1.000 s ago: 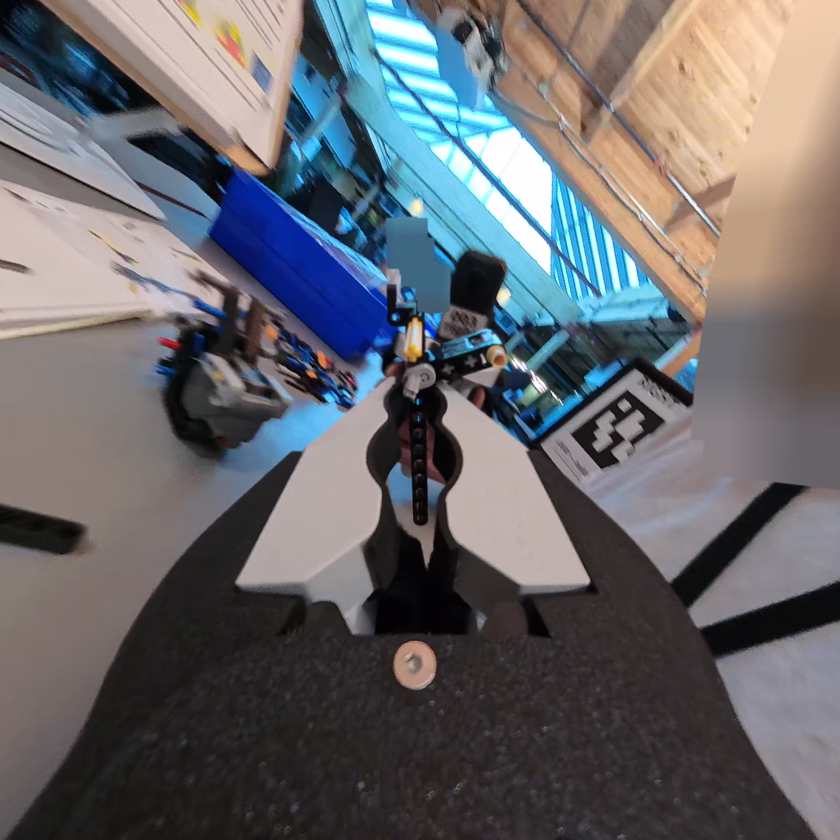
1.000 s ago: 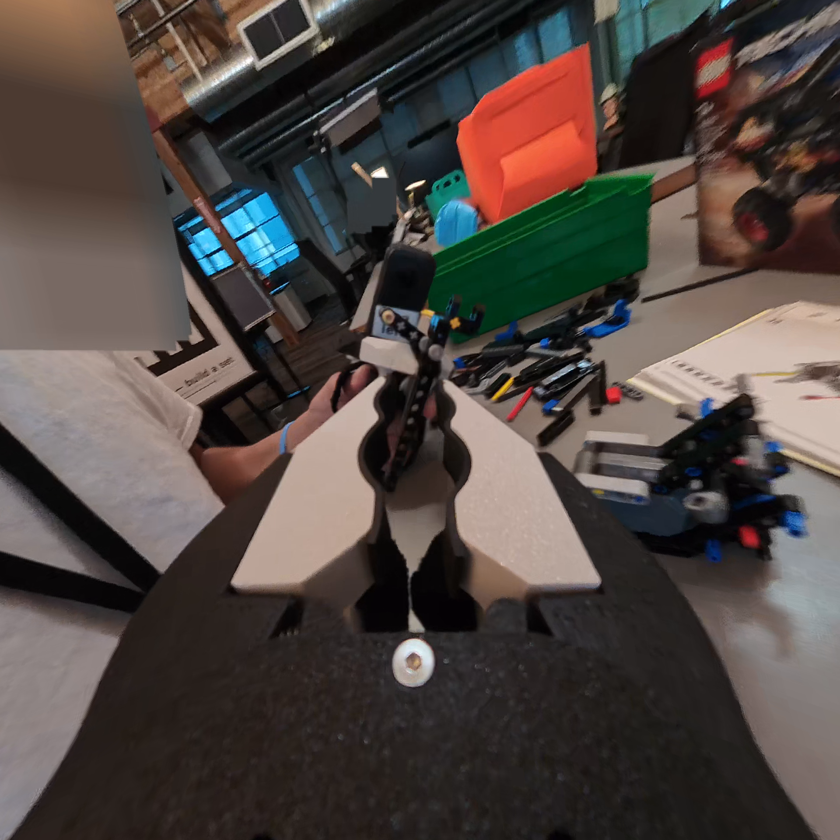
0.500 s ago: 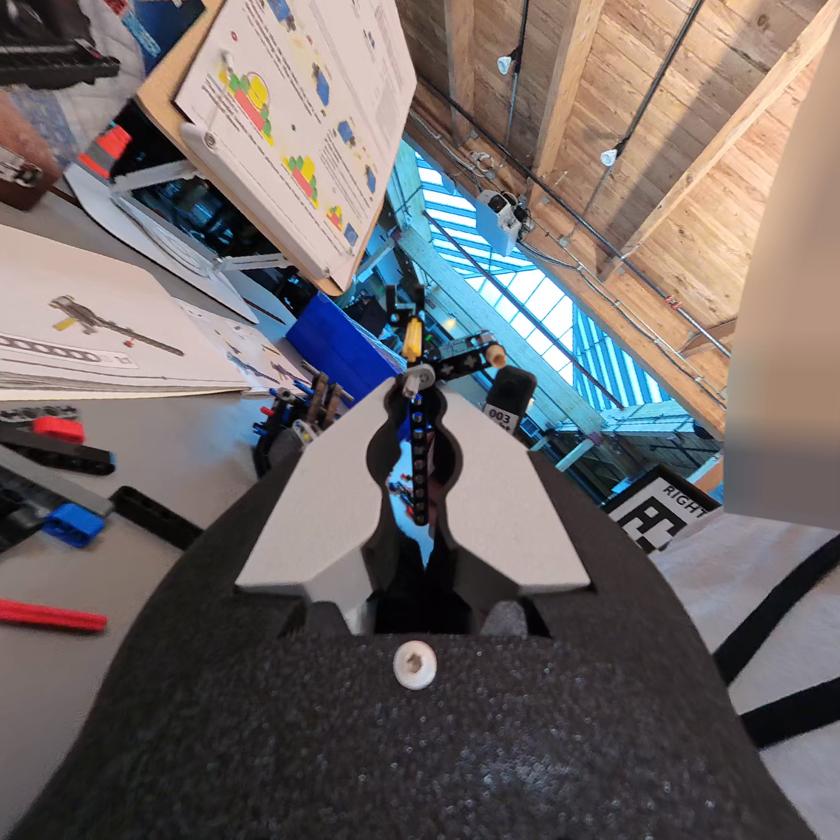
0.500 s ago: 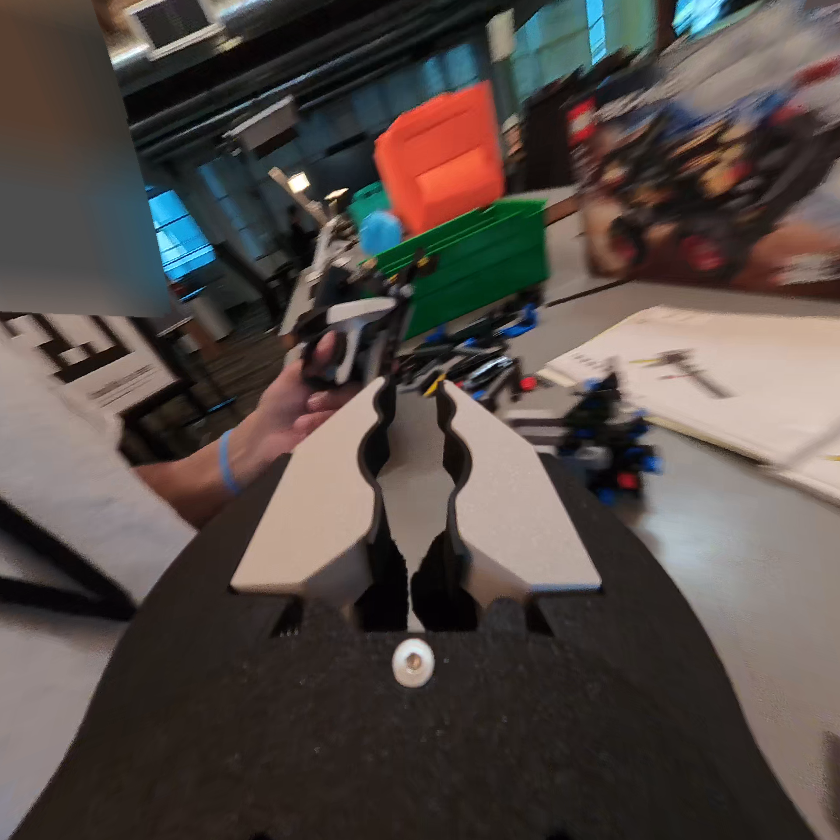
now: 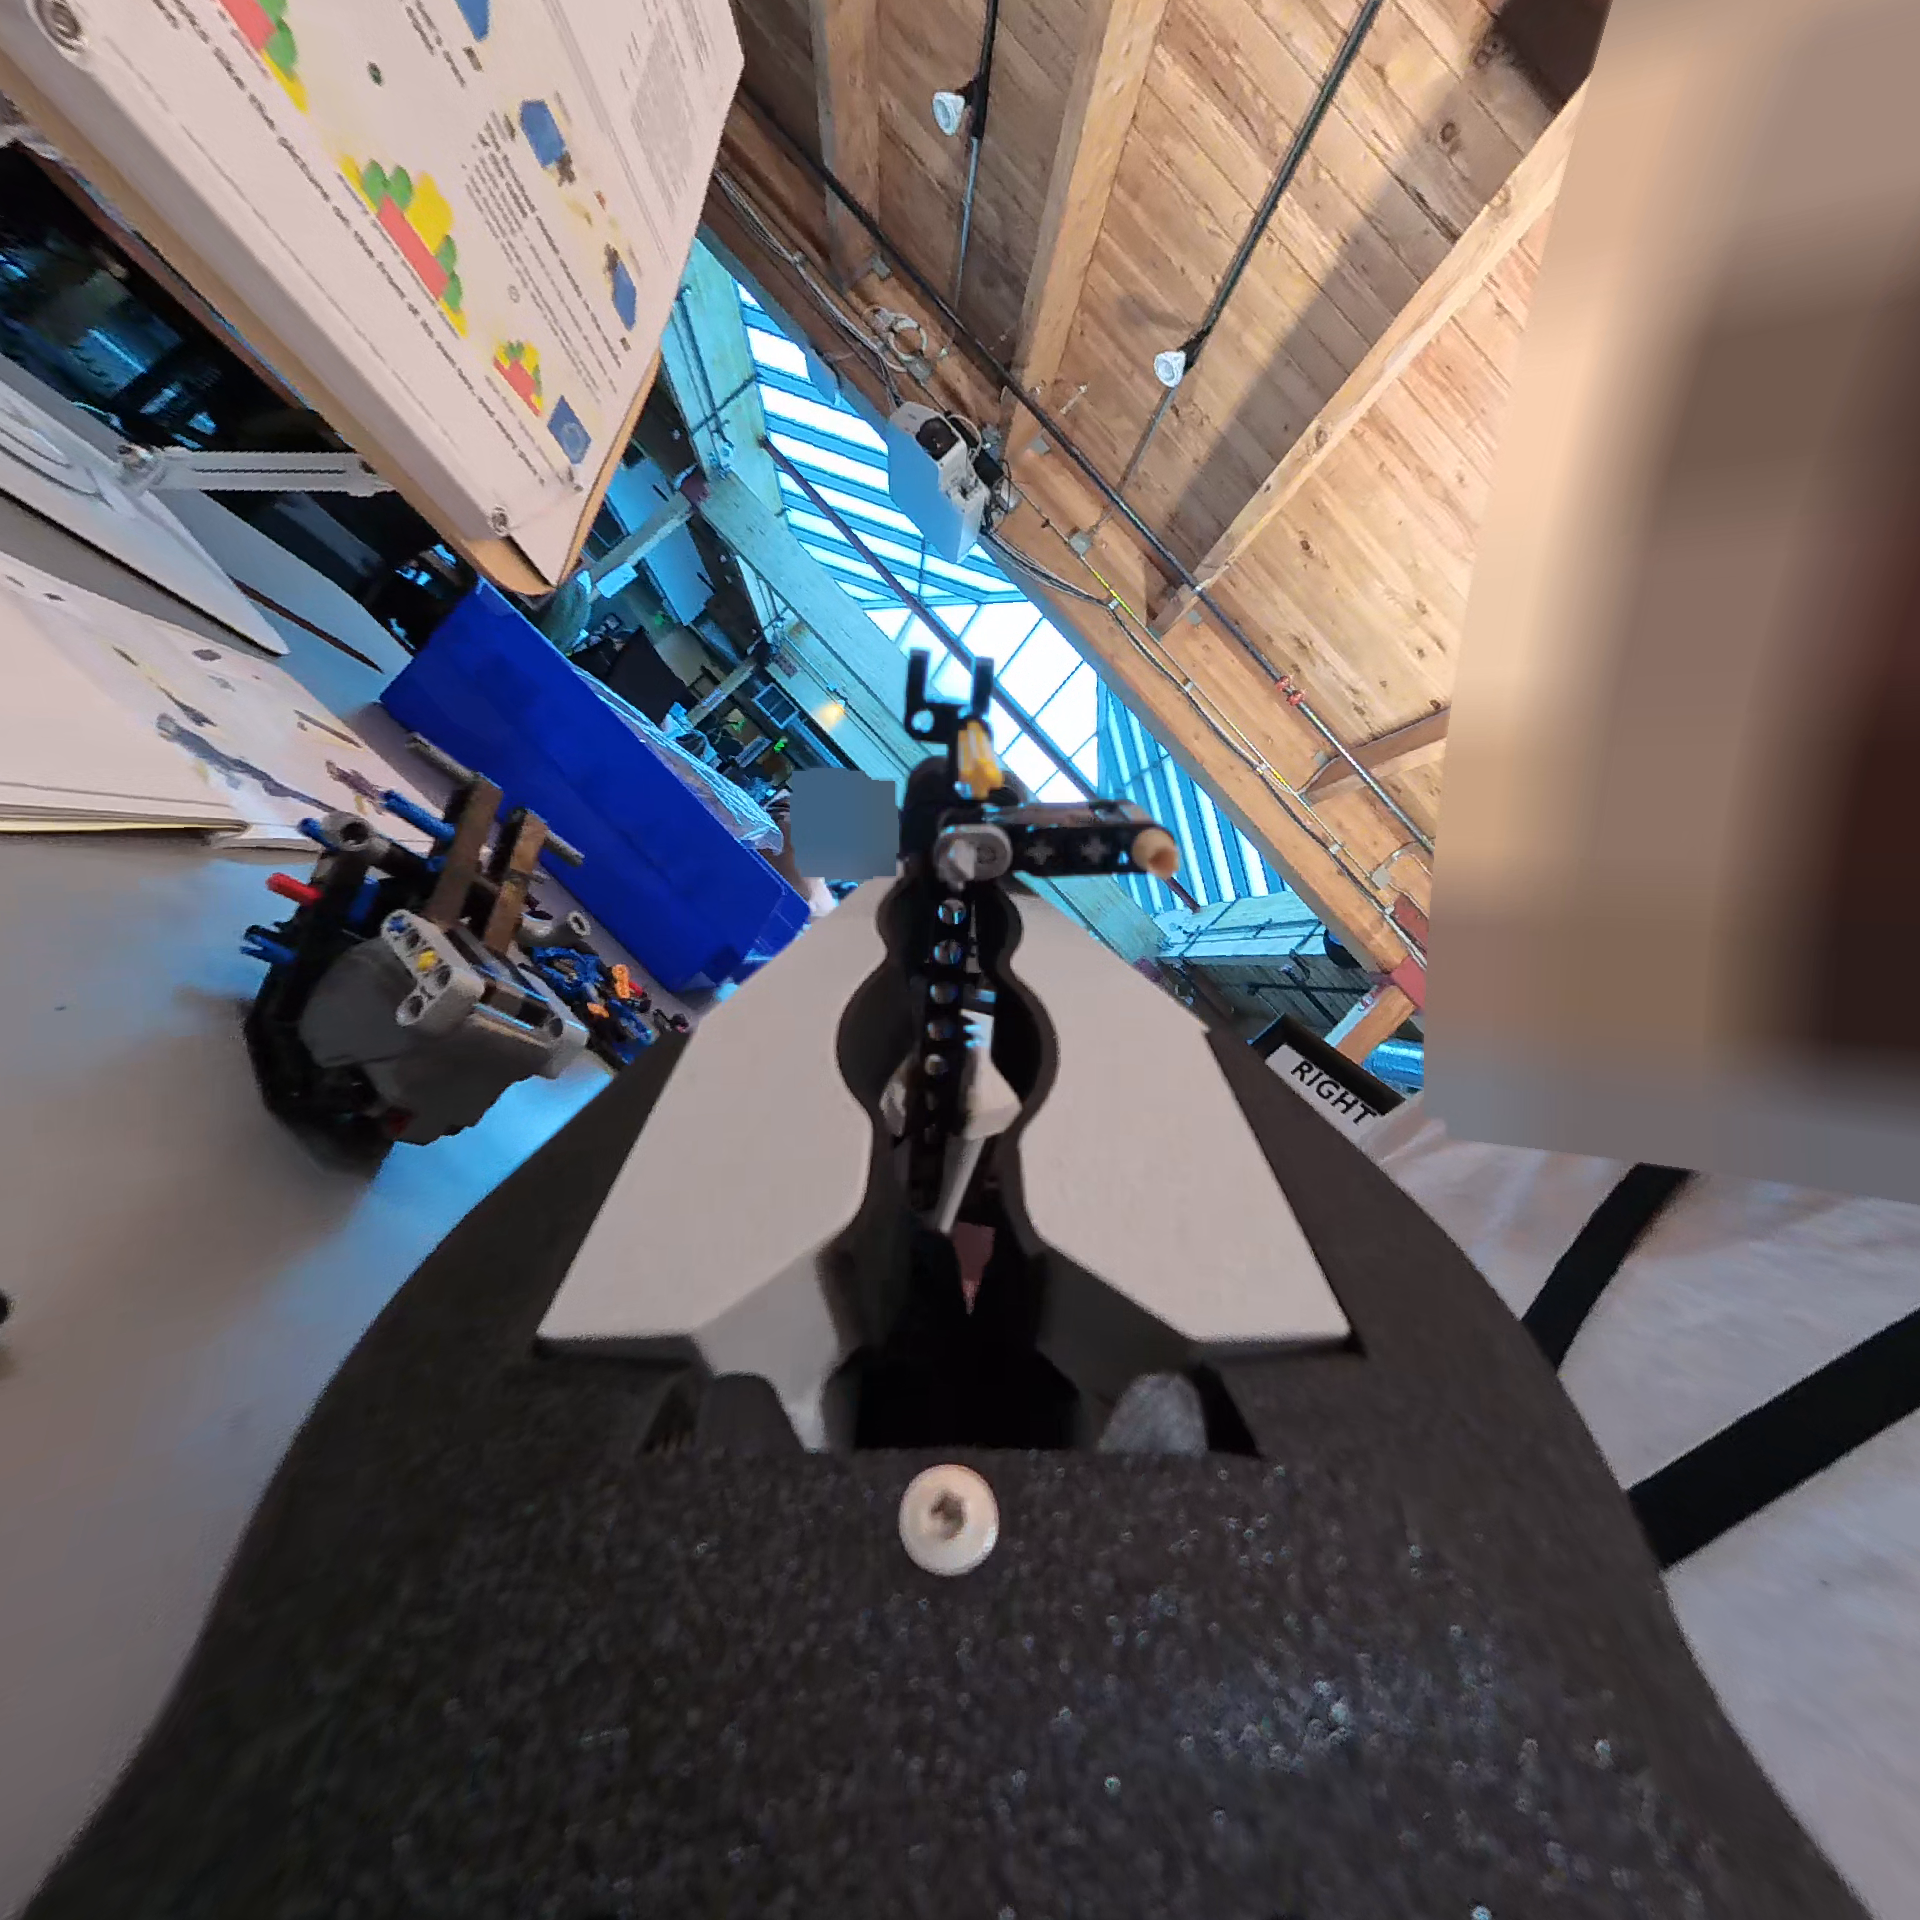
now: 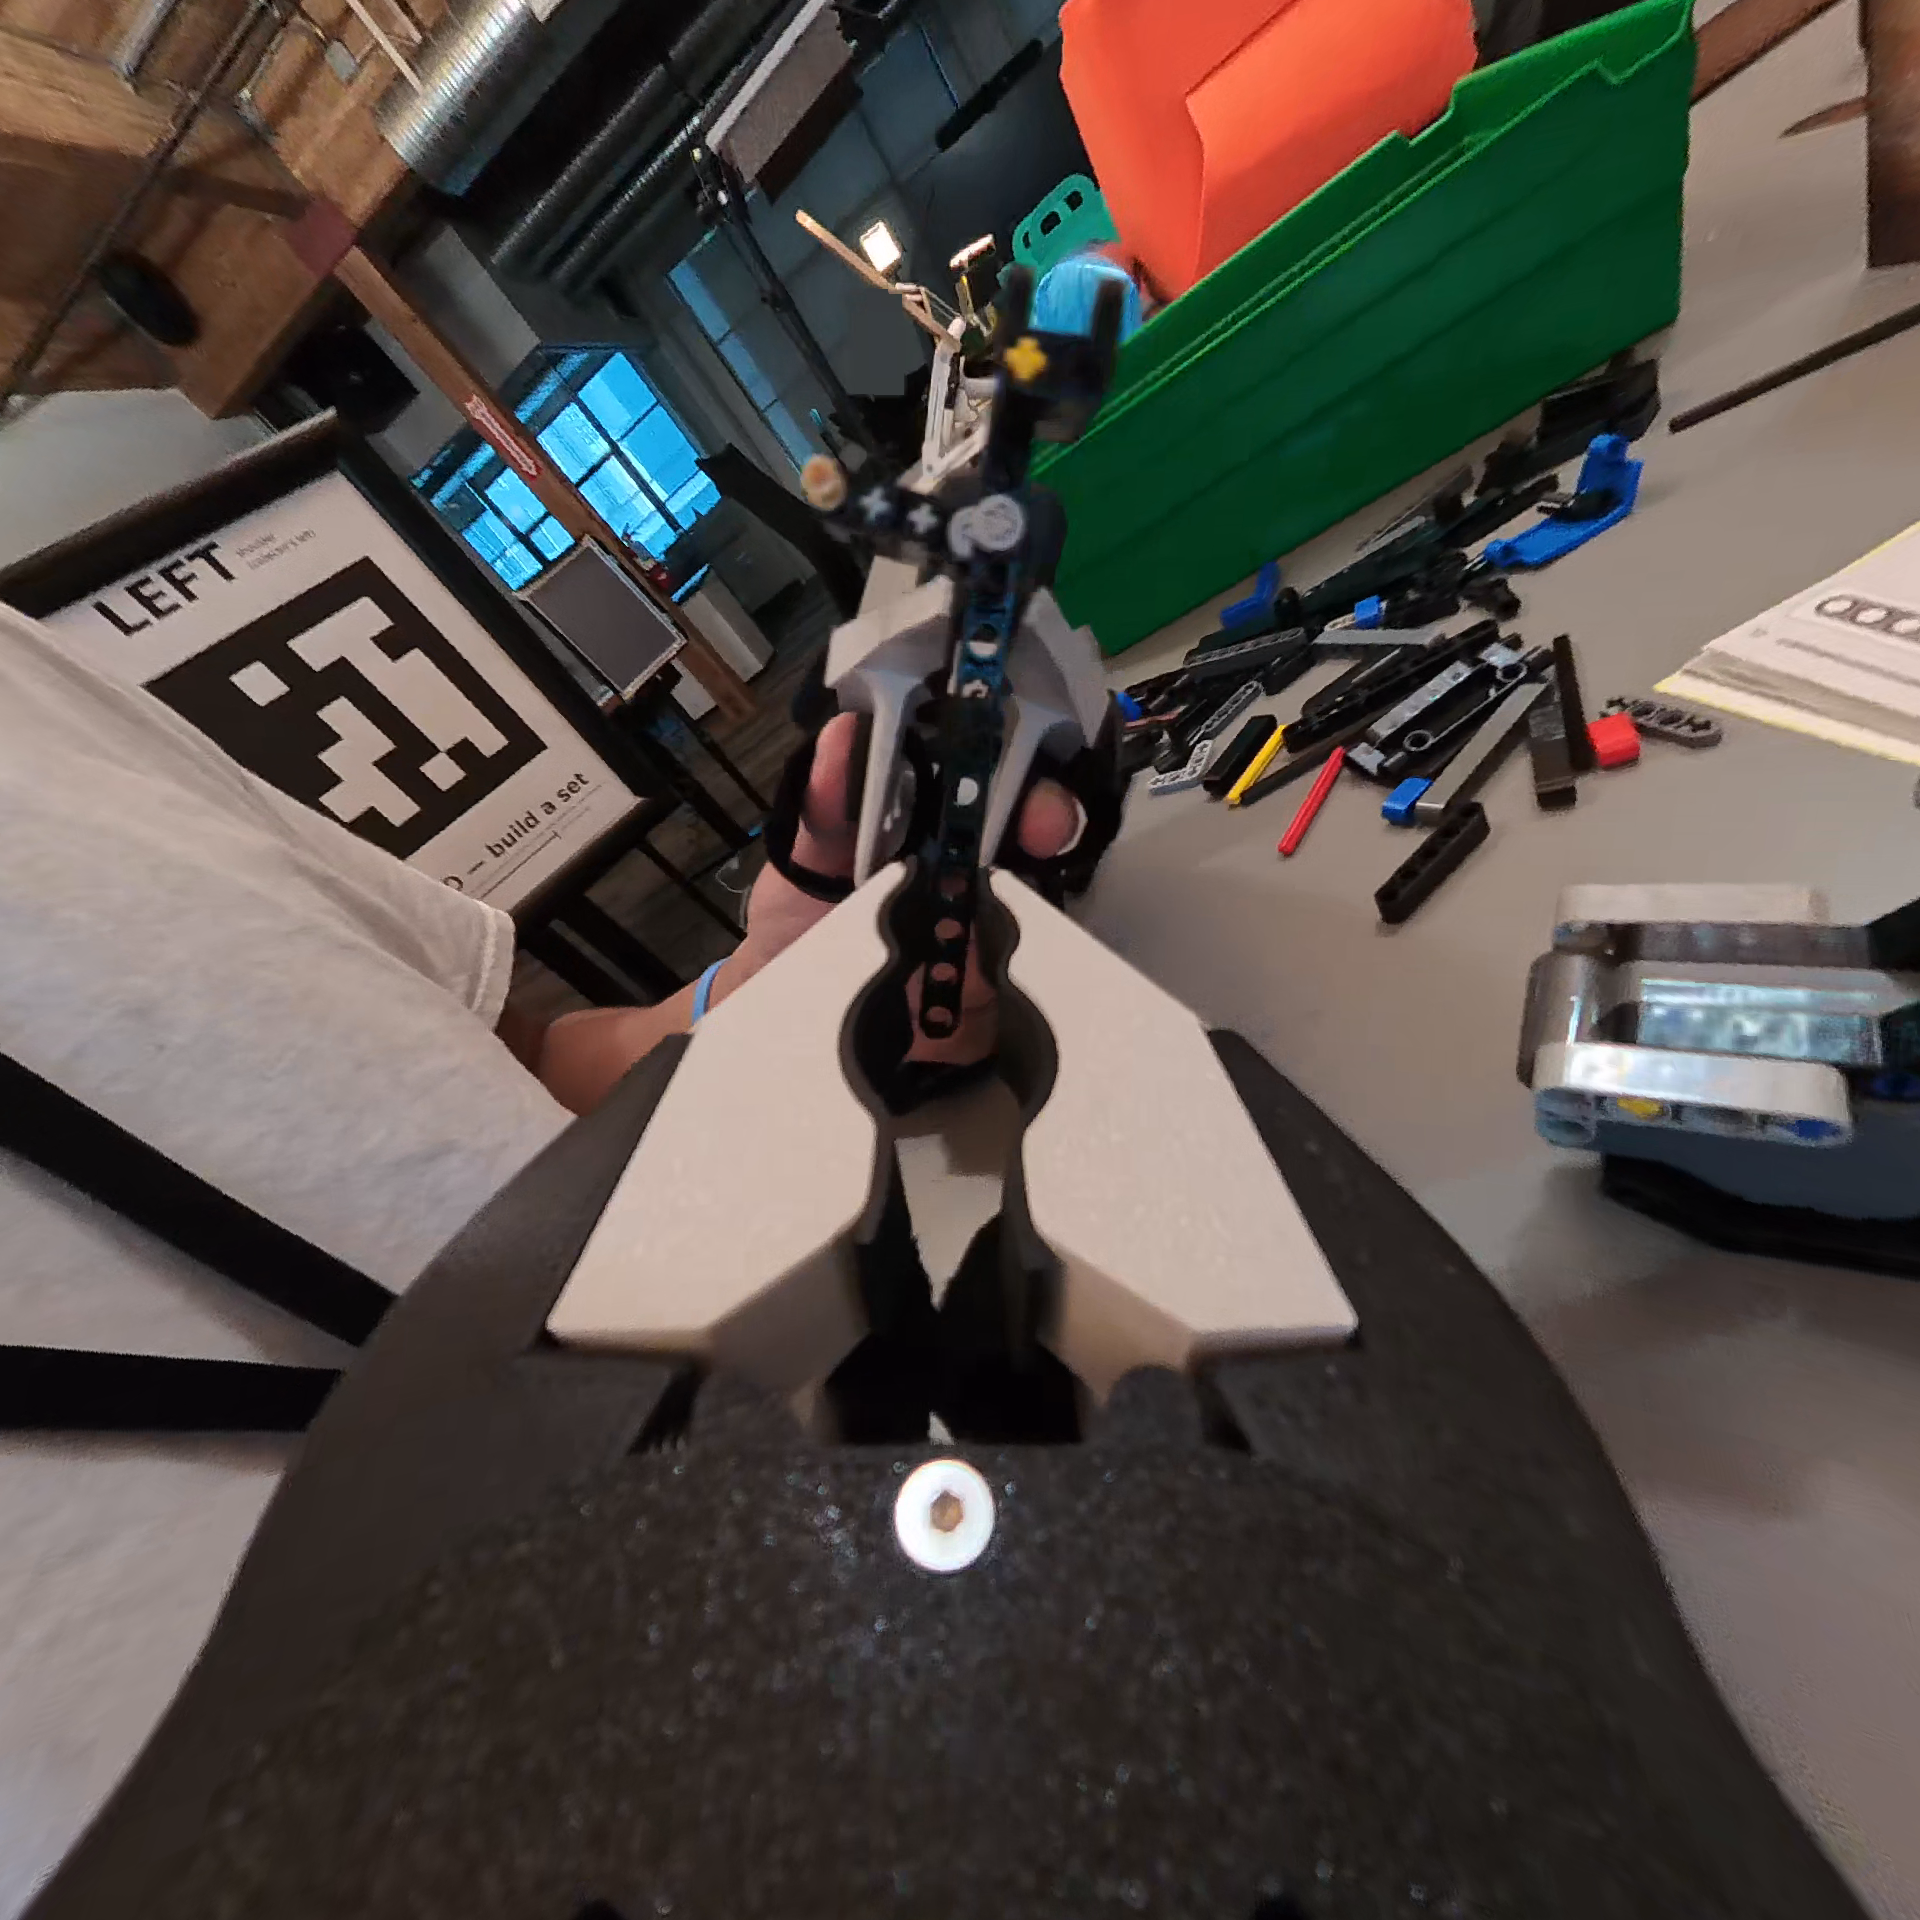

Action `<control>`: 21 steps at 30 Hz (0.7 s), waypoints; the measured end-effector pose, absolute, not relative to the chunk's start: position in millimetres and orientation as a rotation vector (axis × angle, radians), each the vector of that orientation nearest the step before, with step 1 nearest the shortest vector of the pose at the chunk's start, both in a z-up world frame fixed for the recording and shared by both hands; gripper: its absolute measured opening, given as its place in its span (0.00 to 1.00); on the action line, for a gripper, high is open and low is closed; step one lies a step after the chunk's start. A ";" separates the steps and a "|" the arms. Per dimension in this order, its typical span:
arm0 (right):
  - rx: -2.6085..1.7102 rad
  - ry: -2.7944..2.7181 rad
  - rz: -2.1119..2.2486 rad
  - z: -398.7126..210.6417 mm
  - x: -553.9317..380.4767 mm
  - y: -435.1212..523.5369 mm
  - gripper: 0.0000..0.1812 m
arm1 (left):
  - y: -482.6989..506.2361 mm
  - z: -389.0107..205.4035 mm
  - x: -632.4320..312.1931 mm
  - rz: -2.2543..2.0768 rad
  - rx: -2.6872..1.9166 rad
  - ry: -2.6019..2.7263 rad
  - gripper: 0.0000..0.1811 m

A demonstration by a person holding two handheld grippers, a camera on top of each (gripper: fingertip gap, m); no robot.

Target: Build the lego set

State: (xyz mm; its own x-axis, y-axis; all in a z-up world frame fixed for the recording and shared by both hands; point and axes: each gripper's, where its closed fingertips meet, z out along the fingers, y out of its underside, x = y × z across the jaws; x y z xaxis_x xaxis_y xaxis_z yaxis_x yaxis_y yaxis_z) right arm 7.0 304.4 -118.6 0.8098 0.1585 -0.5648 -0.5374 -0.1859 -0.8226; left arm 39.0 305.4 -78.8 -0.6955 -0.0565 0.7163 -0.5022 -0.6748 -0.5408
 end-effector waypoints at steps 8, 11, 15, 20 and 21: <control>-1.631 0.318 0.660 -115.0 8.8 300.7 0.03 | 295.0 -80.4 35.3 2.380 1.034 -1.186 0.03; -1.638 0.321 0.658 -116.3 9.6 299.9 0.03 | 293.7 -82.4 36.3 2.379 1.057 -1.213 0.03; -1.639 0.327 0.659 -116.9 9.7 299.5 0.03 | 292.9 -83.5 36.7 2.378 1.069 -1.231 0.03; -1.649 0.324 0.636 -117.6 10.8 299.4 0.03 | 292.3 -85.7 36.2 2.367 1.085 -1.266 0.03; -1.649 0.324 0.640 -117.7 10.6 299.3 0.03 | 292.3 -86.1 36.0 2.365 1.087 -1.274 0.03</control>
State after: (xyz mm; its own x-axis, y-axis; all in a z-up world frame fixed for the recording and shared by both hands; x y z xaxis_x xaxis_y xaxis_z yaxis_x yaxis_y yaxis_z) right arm 10.6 299.3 -117.7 0.8048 0.1444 -0.5757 -0.5495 -0.1856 -0.8146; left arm 36.0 292.3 -86.1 -0.6931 -0.1282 0.7093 -0.5218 -0.5896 -0.6165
